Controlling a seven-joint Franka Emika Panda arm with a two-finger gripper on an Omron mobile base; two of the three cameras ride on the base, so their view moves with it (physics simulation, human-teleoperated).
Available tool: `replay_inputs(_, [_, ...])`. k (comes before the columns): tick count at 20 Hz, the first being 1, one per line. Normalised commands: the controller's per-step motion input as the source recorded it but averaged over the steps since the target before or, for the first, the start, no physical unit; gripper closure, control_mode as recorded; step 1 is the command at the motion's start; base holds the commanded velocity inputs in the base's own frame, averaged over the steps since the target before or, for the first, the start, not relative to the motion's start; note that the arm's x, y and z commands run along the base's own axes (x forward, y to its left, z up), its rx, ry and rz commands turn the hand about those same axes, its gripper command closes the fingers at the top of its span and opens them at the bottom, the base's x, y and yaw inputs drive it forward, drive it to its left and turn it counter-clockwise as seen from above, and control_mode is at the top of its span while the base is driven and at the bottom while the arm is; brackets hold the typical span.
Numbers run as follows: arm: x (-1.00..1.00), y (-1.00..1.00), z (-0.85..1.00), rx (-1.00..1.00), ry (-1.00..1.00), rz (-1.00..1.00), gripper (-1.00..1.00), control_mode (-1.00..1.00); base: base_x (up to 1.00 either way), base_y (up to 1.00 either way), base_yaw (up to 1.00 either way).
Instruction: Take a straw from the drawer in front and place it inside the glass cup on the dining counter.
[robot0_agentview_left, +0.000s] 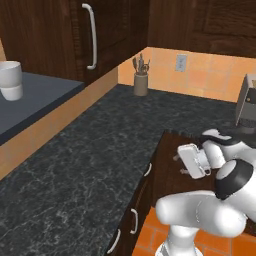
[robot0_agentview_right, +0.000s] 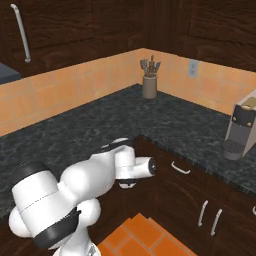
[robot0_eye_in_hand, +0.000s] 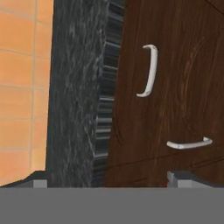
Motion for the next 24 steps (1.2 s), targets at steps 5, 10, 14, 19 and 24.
replay_inputs(5, [0.37, 0.37, -0.55, 0.02, -0.13, 0.0, -1.0, -1.0, 0.0, 0.0, 0.0])
replay_inputs(10, [0.54, 0.18, -0.56, 0.05, -0.12, -0.01, -1.0, -1.0, 0.0, 0.0, 0.0])
replay_inputs(14, [0.54, 0.04, -0.55, 0.03, -0.08, -0.01, -1.0, -1.0, 0.0, 0.0, 0.0])
replay_inputs(19, [0.41, -0.02, -0.41, 0.06, -0.04, -0.04, -1.0, -1.0, 0.0, 0.0, 0.0])
replay_inputs(24, [0.44, -0.12, -0.33, 0.13, 0.0, -0.03, -1.0, -1.0, 0.0, 0.0, 0.0])
